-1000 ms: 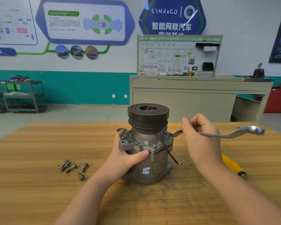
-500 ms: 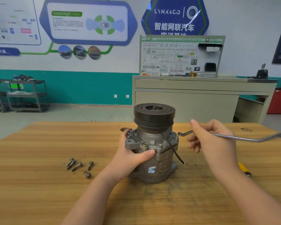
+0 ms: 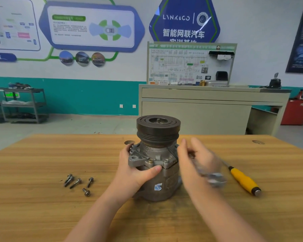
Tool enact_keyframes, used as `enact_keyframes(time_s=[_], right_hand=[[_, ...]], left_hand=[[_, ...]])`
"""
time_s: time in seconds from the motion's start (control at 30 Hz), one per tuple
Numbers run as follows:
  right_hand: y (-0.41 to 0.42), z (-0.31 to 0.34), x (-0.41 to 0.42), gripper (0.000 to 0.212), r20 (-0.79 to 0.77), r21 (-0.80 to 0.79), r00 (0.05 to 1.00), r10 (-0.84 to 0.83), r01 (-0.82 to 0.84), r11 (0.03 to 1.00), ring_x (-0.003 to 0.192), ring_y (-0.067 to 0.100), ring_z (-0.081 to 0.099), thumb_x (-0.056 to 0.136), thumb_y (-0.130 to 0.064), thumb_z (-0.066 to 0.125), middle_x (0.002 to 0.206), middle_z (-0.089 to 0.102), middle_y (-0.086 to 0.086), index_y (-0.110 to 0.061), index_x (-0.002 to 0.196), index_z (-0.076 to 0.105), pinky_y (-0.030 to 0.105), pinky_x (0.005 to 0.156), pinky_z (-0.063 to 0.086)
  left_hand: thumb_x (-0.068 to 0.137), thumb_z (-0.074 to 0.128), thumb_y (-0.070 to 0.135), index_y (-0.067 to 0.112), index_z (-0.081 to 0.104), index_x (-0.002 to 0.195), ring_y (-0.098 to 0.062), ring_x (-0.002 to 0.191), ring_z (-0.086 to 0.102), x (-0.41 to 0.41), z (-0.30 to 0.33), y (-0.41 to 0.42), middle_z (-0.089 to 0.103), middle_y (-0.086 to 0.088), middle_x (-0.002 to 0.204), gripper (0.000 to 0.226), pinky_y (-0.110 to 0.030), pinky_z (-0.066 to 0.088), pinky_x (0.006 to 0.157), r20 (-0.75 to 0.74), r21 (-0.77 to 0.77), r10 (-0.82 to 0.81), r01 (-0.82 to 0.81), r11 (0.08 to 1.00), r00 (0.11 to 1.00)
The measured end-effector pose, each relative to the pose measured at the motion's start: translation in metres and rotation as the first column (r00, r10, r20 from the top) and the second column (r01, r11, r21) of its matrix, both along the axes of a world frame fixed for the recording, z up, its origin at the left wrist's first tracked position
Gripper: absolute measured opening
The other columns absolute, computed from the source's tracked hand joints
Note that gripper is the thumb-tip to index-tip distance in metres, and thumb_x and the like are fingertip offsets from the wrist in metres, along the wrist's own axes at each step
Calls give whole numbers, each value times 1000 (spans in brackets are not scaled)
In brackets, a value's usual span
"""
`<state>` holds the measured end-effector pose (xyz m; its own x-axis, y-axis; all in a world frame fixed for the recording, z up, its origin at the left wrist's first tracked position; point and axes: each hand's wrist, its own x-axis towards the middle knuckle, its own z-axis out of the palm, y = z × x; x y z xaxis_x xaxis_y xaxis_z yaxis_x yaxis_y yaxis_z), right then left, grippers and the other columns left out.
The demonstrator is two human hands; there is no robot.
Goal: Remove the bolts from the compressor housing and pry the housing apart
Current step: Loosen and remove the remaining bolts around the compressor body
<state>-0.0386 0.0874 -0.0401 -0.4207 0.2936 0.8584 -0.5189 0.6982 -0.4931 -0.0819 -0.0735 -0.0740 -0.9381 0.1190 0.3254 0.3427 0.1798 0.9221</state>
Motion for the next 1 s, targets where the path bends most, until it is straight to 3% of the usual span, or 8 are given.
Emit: enact_keyframes(time_s=[0.07, 0.23, 0.37, 0.53, 0.63, 0.73, 0.8, 1.0], right_hand=[[-11, 0, 4, 51, -36, 82, 996, -83, 86, 993, 39, -1, 36, 95, -16, 56, 44, 29, -11, -32, 60, 22, 8, 39, 26], [17, 4, 1, 38, 153, -422, 958, 244, -160, 893, 41, 3, 42, 94, -22, 60, 45, 49, -5, -19, 59, 44, 22, 45, 38], [71, 15, -15, 20, 123, -809, 542, 831, -430, 401, 39, 13, 41, 81, -24, 63, 52, 51, 7, -10, 75, 52, 20, 39, 35], [94, 32, -58, 36, 147, -930, 85, 985, -326, 167, 35, 8, 35, 55, -15, 93, 49, 41, 2, -9, 66, 60, 16, 33, 27], [90, 32, -72, 45, 67, -949, -12, 998, -309, 60, 33, 7, 35, 39, -11, 98, 46, 41, 1, -8, 69, 64, 16, 32, 24], [87, 33, -69, 41, -64, -926, 69, 996, -377, -33, 33, 5, 37, 48, -16, 97, 47, 44, 1, -9, 68, 62, 14, 31, 27], [88, 34, -64, 31, -111, -901, 264, 958, -433, 15, 32, 4, 35, 65, -23, 84, 45, 45, 0, -15, 62, 53, 13, 30, 25], [75, 18, -35, 51, 86, -628, 765, 638, -456, 631, 31, 12, 35, 90, 1, 59, 43, 48, 8, -21, 49, 39, 15, 35, 25]], left_hand=[[40, 82, 62, 40, 18, 135, -12, 132, 42, 1, 0, 2, 40, 5, 143, 117, -38, 35, 115, 1, -17, 4, -4, 1000, 1000], [39, 82, 63, 42, 18, 135, -11, 131, 43, 0, -2, 2, 40, 7, 143, 117, -36, 37, 113, 2, -3, 9, -9, 1000, 1000], [41, 84, 65, 40, 14, 146, -5, 129, 44, -5, -7, 0, 38, 12, 142, 128, -21, 41, 102, 9, -3, -18, 18, 1000, 1000], [42, 84, 68, 41, 8, 150, 31, 107, 34, -6, -6, -2, 30, 28, 133, 135, 0, 36, 76, -16, -4, -41, 40, 999, 999], [42, 82, 69, 43, 15, 145, 37, 98, 32, -7, -4, -3, 29, 33, 125, 125, -3, 36, 86, -37, -46, -22, 20, 999, 999], [40, 81, 69, 39, 18, 145, 32, 102, 34, -7, -4, -3, 28, 34, 124, 126, 4, 35, 73, -40, -41, -15, 14, 999, 999], [41, 80, 69, 36, 19, 146, 35, 100, 33, -9, -6, -3, 29, 33, 124, 126, 8, 35, 70, -51, -31, -8, 7, 999, 999], [56, 87, 59, 26, 20, 151, 40, 95, 31, -7, -8, -1, 30, 28, 126, 121, 10, 33, 72, -88, -17, 5, -7, 1000, 996]])
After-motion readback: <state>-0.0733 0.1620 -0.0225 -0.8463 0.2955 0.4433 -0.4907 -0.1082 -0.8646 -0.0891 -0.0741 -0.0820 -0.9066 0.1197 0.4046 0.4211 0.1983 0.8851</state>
